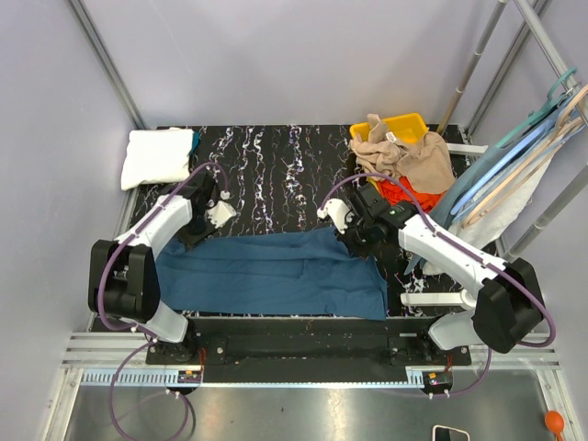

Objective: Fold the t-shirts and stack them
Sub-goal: Fold the tshirt

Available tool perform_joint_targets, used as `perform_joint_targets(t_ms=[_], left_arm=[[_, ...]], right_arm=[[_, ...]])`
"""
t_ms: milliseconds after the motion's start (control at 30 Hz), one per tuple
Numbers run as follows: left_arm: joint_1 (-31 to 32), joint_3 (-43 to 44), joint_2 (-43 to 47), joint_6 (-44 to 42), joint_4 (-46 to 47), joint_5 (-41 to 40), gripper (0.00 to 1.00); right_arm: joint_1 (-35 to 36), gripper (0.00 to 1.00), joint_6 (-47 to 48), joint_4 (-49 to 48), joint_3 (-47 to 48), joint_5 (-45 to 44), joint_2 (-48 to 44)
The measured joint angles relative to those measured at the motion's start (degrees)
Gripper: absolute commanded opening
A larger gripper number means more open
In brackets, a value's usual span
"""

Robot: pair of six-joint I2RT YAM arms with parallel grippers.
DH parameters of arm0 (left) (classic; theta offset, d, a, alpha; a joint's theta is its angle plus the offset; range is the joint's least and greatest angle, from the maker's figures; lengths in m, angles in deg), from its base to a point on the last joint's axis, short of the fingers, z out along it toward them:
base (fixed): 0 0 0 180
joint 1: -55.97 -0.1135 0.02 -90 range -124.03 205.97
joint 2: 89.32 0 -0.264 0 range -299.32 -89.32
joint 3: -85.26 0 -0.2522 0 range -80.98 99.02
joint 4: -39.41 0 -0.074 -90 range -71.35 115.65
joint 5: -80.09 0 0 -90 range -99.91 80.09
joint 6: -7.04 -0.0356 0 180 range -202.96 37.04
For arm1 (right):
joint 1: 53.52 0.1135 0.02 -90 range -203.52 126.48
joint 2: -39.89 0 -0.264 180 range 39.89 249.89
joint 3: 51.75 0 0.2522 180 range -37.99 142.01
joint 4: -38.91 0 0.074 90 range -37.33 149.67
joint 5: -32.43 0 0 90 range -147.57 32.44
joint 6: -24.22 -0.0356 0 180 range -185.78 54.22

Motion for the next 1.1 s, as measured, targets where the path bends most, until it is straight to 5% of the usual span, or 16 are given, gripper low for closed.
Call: perform_joint_targets(t_ms=[267,633,900,1100], left_arm=[[0.7,-2.9,0.0,0.0,-1.2,-2.1,0.41],[1.6,-6.2,0.5,0.0,-2.4,-5.0,0.41],[1.8,-7.4,1.9,-0.1,-2.7,-6.1,0.41],[1.8,-7.4,2.6,-0.1,-2.7,-6.1,0.41]], right_arm=[[1.1,0.02,0.5,0.1,-2.5,0.1,0.4],[1.6,0.22,4.0,3.0,-7.1,0.1,0.4],[2.0,0.7,4.8,5.7,-9.0,0.5,0.2],[2.2,0.75,3.6,7.3,-4.4,0.7,0.2]])
